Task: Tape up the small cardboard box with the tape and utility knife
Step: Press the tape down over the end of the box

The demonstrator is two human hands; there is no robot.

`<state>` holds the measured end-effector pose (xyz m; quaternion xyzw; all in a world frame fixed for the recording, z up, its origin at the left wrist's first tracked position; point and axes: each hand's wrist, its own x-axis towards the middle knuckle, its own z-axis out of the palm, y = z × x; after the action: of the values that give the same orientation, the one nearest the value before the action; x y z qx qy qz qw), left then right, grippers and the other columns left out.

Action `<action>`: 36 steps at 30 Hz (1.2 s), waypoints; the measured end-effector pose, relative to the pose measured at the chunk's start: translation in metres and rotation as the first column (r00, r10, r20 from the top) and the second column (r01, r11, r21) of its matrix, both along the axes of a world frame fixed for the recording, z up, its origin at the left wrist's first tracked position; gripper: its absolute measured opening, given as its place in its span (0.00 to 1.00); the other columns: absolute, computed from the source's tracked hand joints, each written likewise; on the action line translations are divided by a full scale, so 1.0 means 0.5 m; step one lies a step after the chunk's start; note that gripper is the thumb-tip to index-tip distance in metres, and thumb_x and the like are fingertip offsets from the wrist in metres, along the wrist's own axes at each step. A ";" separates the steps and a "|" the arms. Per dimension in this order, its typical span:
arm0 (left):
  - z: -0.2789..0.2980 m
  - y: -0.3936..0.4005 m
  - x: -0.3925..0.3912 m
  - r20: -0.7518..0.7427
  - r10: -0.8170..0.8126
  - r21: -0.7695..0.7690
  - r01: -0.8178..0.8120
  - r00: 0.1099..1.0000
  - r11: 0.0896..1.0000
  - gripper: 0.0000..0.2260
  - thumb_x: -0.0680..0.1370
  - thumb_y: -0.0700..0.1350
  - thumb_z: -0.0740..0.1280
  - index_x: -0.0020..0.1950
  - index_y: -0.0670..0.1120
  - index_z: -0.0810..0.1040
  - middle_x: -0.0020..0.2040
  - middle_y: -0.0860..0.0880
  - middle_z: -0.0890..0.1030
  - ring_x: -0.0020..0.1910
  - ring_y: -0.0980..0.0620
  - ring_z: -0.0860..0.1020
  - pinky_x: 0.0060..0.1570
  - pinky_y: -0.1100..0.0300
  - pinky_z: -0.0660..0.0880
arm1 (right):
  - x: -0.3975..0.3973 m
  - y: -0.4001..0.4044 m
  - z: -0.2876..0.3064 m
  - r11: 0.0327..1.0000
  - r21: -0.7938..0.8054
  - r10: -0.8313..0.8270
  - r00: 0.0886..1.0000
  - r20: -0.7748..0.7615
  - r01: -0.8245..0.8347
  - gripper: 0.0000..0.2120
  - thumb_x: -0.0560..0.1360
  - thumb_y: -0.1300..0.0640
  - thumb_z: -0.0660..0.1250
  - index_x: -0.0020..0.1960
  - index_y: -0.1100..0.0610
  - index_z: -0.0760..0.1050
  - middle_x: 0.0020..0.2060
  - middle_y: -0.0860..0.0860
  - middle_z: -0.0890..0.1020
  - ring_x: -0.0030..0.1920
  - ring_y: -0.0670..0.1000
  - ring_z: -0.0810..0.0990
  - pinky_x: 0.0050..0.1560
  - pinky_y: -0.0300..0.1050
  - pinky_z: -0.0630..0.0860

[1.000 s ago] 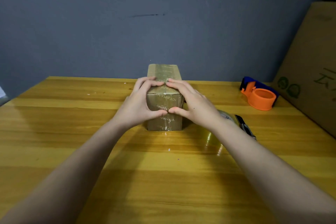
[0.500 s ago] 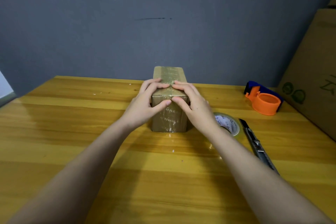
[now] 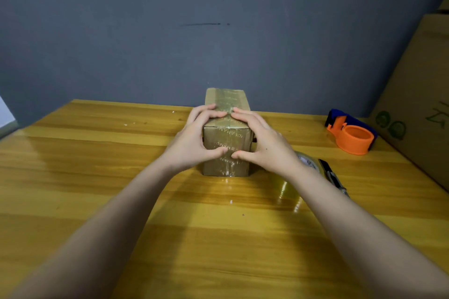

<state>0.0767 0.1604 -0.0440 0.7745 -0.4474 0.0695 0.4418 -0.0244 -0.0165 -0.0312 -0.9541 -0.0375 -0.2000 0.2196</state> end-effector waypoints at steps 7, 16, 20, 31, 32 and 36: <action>-0.001 -0.011 -0.013 -0.078 0.058 -0.090 -0.065 0.995 0.994 0.20 0.69 0.66 0.62 0.58 0.63 0.72 0.66 0.61 0.66 0.63 0.76 0.63 0.66 0.55 0.65 | 0.005 0.004 -0.005 0.972 0.231 0.010 0.993 0.114 -0.036 0.17 0.80 0.47 0.57 0.68 0.42 0.70 0.69 0.36 0.69 0.69 0.36 0.65 0.70 0.49 0.66; -0.004 -0.015 -0.013 -0.013 0.092 -0.075 -0.093 0.996 0.993 0.23 0.66 0.64 0.66 0.60 0.62 0.72 0.65 0.61 0.66 0.60 0.79 0.62 0.62 0.59 0.65 | -0.005 0.001 -0.001 0.988 0.149 0.038 0.999 0.022 -0.041 0.22 0.79 0.48 0.60 0.72 0.40 0.62 0.73 0.35 0.62 0.72 0.40 0.63 0.69 0.54 0.64; -0.006 -0.006 -0.007 0.023 0.046 -0.033 -0.046 0.999 0.998 0.27 0.65 0.61 0.71 0.63 0.62 0.69 0.68 0.59 0.64 0.64 0.76 0.61 0.65 0.57 0.64 | -0.010 0.000 0.000 0.998 0.061 0.033 0.999 -0.005 -0.033 0.29 0.76 0.49 0.65 0.74 0.41 0.57 0.74 0.36 0.58 0.72 0.44 0.63 0.61 0.44 0.60; 0.001 0.004 0.005 -0.035 -0.054 0.013 0.055 0.998 0.998 0.28 0.66 0.59 0.67 0.65 0.59 0.68 0.72 0.54 0.61 0.66 0.75 0.57 0.63 0.72 0.59 | 0.000 0.031 -0.015 0.966 0.258 -0.029 0.990 0.137 -0.007 0.25 0.73 0.44 0.68 0.68 0.45 0.66 0.69 0.37 0.67 0.67 0.36 0.66 0.64 0.43 0.67; 0.001 0.002 0.004 -0.055 -0.049 -0.009 0.048 0.997 0.999 0.25 0.68 0.60 0.65 0.64 0.58 0.69 0.71 0.54 0.62 0.66 0.74 0.58 0.62 0.73 0.58 | 0.004 0.040 -0.019 0.949 0.315 -0.069 0.982 0.173 0.011 0.21 0.74 0.44 0.66 0.65 0.46 0.69 0.68 0.38 0.69 0.66 0.37 0.68 0.62 0.43 0.68; -0.007 -0.008 0.000 -0.064 0.028 -0.074 -0.033 0.998 0.997 0.20 0.72 0.64 0.59 0.61 0.61 0.72 0.70 0.57 0.66 0.67 0.67 0.63 0.66 0.61 0.62 | 0.018 0.057 -0.032 0.943 0.326 -0.159 0.947 0.280 0.063 0.14 0.77 0.46 0.63 0.61 0.48 0.72 0.65 0.40 0.73 0.65 0.42 0.73 0.61 0.46 0.72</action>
<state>0.0769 0.1566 -0.0473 0.7659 -0.4183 0.0686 0.4834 -0.0154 0.0118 -0.0474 -0.8659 0.0160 -0.3591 0.3477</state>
